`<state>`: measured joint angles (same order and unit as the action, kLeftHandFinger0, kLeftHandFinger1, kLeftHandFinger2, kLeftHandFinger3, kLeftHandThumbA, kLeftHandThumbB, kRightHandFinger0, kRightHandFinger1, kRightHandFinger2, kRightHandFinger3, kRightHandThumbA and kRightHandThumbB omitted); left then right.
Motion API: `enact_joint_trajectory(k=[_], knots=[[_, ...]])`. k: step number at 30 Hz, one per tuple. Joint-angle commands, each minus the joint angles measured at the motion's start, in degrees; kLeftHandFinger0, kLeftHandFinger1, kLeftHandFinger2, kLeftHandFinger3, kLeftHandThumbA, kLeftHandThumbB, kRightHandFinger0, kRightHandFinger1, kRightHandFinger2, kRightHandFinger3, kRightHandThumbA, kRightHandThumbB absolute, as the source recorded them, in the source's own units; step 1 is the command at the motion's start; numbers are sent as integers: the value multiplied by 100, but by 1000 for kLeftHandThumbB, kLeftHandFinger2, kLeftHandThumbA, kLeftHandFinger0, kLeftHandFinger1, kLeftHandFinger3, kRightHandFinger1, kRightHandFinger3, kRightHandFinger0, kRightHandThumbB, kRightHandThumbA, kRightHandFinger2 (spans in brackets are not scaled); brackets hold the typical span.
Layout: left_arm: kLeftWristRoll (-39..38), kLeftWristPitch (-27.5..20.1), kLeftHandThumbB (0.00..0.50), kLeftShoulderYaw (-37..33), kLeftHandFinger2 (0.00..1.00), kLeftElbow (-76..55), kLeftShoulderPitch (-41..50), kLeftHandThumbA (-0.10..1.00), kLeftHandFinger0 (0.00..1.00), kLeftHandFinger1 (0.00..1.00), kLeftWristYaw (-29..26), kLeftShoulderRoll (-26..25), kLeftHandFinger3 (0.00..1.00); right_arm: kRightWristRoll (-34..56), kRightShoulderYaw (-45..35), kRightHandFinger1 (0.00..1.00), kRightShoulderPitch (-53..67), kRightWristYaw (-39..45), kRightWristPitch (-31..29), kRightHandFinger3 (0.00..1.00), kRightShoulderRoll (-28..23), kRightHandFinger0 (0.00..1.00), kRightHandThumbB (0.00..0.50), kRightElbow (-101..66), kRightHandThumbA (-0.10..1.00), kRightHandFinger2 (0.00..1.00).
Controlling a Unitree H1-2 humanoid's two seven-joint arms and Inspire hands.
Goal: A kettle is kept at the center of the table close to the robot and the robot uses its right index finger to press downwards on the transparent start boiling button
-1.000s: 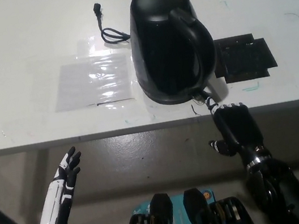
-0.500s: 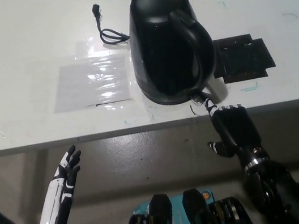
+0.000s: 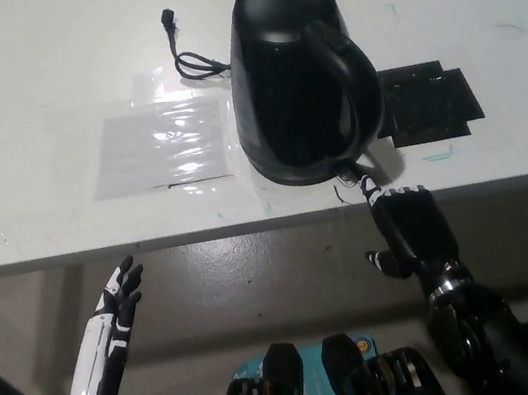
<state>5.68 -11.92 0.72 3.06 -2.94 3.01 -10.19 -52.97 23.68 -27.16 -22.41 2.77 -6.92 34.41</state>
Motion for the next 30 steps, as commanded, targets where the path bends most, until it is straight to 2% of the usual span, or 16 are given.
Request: enact_joint_trajectory(k=[1, 9, 16, 23, 30], knots=[[14, -71, 228, -2, 1000, -195, -117, 1000, 1000, 1000, 3, -45, 1000, 113, 39, 0, 22, 448, 315, 1000, -92, 0, 167, -86, 1000, 6], [41, -92, 228, -3, 1000, -161, -133, 1000, 1000, 1000, 12, -82, 1000, 46, 100, 0, 137, 458, 291, 1000, -126, 0, 182, -553, 1000, 0], [77, -94, 206, -6, 1000, -177, -123, 1000, 1000, 1000, -6, -74, 1000, 2, 62, 0, 452, 623, 315, 1000, -219, 0, 157, -1827, 1000, 0], [89, -46, 221, 13, 1000, -205, -112, 1000, 1000, 1000, -18, -79, 1000, 20, -126, 0, 778, 938, 392, 1000, -309, 0, 157, -3286, 1000, 0], [68, -43, 219, 7, 1000, -195, -106, 1000, 1000, 1000, 5, -79, 1000, 88, -311, 0, 1130, 1092, 356, 1000, -340, 0, 170, -4050, 1000, 0]])
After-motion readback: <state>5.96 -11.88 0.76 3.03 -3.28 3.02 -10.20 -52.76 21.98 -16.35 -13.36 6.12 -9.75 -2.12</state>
